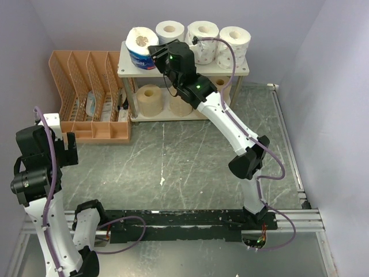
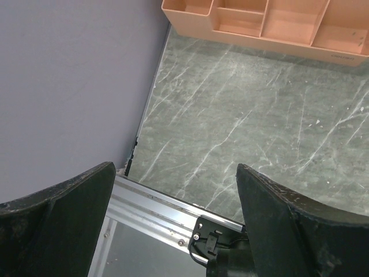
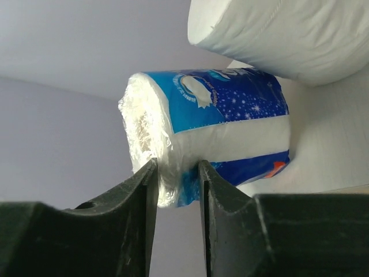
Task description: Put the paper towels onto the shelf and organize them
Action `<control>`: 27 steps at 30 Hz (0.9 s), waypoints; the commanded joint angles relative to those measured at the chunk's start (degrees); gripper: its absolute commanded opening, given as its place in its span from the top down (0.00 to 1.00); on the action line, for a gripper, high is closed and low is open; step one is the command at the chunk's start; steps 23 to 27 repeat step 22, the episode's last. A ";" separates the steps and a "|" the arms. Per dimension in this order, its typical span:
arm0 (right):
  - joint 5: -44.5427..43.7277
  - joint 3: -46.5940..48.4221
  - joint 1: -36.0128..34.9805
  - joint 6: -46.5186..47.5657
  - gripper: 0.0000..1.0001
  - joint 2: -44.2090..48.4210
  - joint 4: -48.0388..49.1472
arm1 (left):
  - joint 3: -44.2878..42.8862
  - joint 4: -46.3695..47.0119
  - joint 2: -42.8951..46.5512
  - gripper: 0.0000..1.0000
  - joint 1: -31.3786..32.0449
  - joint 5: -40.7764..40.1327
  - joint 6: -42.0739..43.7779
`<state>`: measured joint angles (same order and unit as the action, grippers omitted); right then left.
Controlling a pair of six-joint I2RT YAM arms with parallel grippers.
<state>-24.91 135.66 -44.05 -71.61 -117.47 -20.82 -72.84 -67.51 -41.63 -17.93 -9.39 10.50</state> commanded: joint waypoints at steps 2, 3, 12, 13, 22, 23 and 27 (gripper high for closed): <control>2.59 2.47 0.84 0.00 0.45 -1.28 3.05 | -2.34 -0.65 -0.28 0.02 -0.22 0.63 -0.41; 3.14 3.28 0.87 1.51 0.12 -1.64 3.40 | -2.51 -0.76 -0.36 0.02 -0.20 0.75 -0.47; 6.26 -10.97 -2.47 19.27 0.00 9.97 14.59 | -1.74 -0.01 -0.32 0.02 -0.18 0.44 -0.61; 7.34 -12.18 -2.75 18.90 0.00 11.37 14.77 | -1.89 0.07 -0.50 0.02 -0.24 0.43 -0.66; 10.17 -43.43 -3.62 10.28 0.00 29.01 29.26 | -5.14 -1.28 -1.83 0.02 -0.22 0.16 -1.01; 10.17 -43.43 -3.62 10.28 0.00 29.01 29.26 | -5.14 -1.28 -1.83 0.02 -0.22 0.16 -1.01; 10.17 -43.43 -3.62 10.28 0.00 29.01 29.26 | -5.14 -1.28 -1.83 0.02 -0.22 0.16 -1.01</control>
